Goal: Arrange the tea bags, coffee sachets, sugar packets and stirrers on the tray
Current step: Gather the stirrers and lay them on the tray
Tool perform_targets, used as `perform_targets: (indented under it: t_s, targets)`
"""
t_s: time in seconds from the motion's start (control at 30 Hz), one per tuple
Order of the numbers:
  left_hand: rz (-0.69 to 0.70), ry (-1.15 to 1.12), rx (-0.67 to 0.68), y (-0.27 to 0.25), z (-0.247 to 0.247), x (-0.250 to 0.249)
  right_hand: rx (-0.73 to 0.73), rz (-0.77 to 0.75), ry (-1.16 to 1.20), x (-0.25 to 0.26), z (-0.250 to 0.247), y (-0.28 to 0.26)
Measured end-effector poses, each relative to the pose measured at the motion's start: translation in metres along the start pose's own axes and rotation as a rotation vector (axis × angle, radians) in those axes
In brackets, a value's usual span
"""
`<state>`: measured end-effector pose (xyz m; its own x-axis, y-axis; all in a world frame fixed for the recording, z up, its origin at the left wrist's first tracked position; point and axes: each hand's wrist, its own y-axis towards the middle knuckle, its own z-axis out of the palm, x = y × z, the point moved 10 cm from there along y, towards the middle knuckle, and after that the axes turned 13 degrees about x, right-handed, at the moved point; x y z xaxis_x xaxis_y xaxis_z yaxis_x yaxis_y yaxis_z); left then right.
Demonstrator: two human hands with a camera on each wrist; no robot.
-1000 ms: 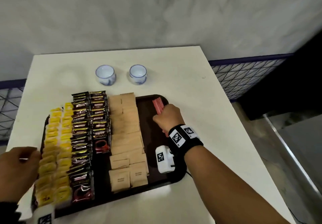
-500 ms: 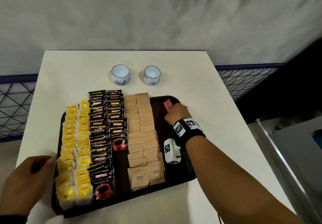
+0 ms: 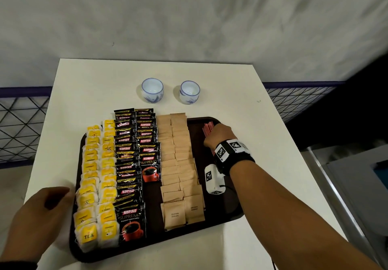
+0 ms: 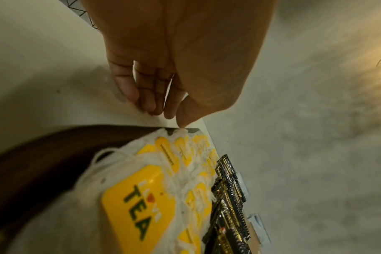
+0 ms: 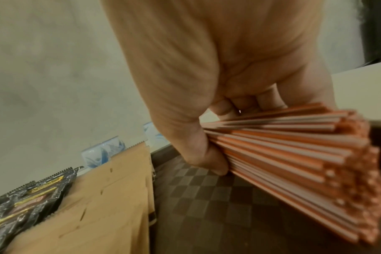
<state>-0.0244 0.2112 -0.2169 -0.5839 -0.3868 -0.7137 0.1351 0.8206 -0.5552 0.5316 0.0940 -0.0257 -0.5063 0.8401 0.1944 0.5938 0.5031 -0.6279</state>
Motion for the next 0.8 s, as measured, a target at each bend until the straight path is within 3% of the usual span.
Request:
perform_targets:
  t_s: [0.07,0.17,0.23,0.4,0.5,0.6,0.8]
  targets:
    - [-0.013,-0.01,0.006,-0.007,0.002,-0.008,0.005,-0.005,-0.011,0.001,-0.001,-0.002]
    - [-0.009,-0.016,0.038,0.017,0.004,0.022,0.009,-0.009,-0.03,0.002,-0.001,-0.005]
    - [-0.048,-0.032,0.045,-0.01,0.007,-0.004,0.008,-0.007,-0.035,0.002,0.0,-0.007]
    - [0.013,0.025,0.027,-0.066,0.005,-0.083,-0.005,0.004,-0.048,-0.001,0.001,-0.006]
    - [0.122,0.171,0.086,-0.084,0.012,-0.115,-0.008,0.007,-0.065,-0.002,0.002,-0.007]
    - [0.19,0.192,0.08,-0.095,0.016,-0.132,-0.017,0.01,-0.078,-0.004,0.003,-0.007]
    - [0.186,0.169,0.093,-0.091,0.017,-0.128,-0.031,-0.003,-0.09,-0.007,0.003,-0.01]
